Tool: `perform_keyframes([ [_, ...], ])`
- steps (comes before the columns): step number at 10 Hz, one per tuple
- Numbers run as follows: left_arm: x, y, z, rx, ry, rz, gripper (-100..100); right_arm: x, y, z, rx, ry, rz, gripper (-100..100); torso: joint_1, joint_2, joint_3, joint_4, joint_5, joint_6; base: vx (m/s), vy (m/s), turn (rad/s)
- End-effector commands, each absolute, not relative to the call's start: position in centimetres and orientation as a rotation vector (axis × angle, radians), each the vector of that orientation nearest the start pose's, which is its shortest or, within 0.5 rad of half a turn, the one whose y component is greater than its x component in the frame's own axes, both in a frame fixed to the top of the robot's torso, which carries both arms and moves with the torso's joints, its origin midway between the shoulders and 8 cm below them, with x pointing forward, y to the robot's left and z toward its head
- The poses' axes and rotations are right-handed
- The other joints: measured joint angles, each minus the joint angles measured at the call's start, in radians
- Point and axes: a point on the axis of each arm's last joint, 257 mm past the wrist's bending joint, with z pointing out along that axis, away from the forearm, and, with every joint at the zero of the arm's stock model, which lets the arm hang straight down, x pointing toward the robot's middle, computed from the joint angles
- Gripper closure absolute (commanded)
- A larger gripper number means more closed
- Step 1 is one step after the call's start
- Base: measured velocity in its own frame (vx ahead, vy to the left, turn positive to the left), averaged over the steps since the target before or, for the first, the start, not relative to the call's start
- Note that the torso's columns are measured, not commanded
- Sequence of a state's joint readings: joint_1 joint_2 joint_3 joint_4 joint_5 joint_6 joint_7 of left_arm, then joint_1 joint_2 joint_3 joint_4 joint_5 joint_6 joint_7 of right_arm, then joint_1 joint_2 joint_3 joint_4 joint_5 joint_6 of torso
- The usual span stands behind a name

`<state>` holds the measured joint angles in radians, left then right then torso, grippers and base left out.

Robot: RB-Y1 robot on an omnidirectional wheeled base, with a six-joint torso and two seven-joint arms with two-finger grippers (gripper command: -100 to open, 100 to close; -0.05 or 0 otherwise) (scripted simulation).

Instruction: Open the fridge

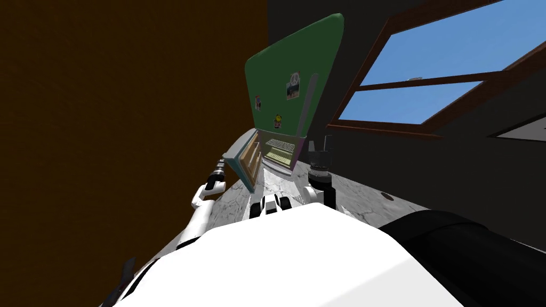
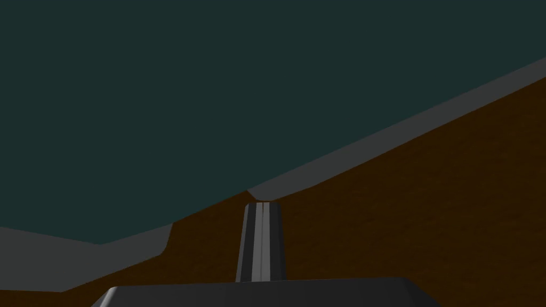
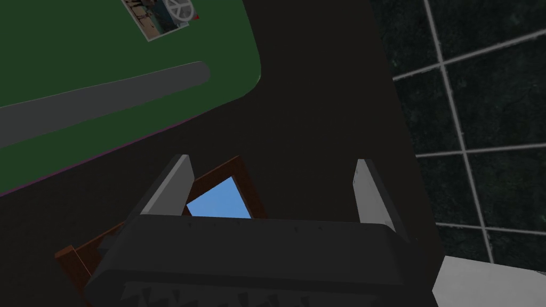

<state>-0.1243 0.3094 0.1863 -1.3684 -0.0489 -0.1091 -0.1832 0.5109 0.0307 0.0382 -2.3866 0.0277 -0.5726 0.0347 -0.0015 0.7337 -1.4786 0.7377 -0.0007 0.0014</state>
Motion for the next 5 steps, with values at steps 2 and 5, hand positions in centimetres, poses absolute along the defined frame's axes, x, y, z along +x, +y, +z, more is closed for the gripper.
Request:
perform_keyframes([
  [2,59.1,40.0,-19.3,-0.893,1.249,-0.712,100,30.7,-26.2,8.0,0.518,0.489,1.318,0,0.004,0.003,0.001,-0.001,0.002,0.004,-0.135,0.181,-0.179],
  [5,61.3,38.9,-19.3,-0.908,1.246,-0.712,100,30.7,-26.2,8.0,0.518,0.489,1.318,0,0.001,0.004,0.002,0.000,0.001,0.000,-0.107,0.135,-0.120],
])
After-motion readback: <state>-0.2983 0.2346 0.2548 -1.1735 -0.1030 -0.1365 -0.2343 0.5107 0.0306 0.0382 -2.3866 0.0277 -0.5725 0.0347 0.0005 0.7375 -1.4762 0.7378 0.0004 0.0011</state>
